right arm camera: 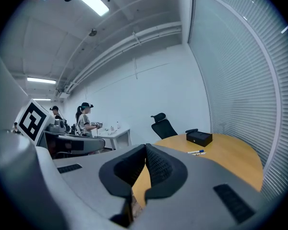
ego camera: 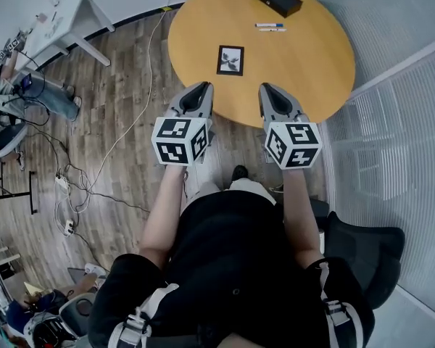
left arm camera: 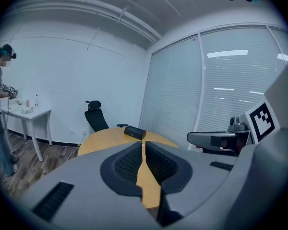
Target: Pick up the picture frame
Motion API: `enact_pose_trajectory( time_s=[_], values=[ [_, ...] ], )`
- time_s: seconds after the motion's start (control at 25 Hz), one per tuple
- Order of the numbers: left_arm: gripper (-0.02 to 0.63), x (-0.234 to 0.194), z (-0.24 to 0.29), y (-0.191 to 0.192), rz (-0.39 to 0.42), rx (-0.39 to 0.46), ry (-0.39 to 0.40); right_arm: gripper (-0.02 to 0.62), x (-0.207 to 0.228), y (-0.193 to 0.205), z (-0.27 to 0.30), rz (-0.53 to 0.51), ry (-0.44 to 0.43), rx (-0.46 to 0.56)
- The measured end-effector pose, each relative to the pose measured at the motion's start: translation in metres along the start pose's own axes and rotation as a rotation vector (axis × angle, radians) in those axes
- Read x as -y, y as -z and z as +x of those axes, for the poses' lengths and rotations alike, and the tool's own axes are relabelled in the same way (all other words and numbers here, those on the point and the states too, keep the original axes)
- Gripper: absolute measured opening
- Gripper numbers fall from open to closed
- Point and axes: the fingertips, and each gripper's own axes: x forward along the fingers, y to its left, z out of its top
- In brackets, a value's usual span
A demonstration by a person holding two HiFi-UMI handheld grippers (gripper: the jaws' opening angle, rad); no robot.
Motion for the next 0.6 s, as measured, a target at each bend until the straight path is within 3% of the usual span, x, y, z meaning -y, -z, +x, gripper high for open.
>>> enact_pose_trajectory(
  time_s=[0.6],
  values=[
    [0.038, 0.011, 0.059, 0.036, -0.04, -0.094, -0.034, 0.035, 0.05, 0.039, 0.029, 0.043, -0.049, -0.111]
  ],
)
